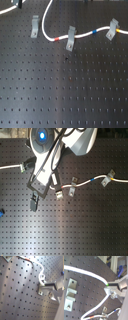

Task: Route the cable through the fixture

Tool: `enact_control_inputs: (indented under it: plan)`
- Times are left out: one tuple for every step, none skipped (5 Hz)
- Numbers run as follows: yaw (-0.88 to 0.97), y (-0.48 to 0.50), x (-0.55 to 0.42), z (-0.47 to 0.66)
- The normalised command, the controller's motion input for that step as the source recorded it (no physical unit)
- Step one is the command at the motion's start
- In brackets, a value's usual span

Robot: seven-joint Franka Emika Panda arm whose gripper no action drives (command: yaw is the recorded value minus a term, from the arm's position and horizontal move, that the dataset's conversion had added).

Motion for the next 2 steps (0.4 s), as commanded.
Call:
enact_control_inputs:
  plan:
    - [-0.13, 0.18, -0.329, 0.38]
    - [-0.23, 0.525, -0.209, 0.31]
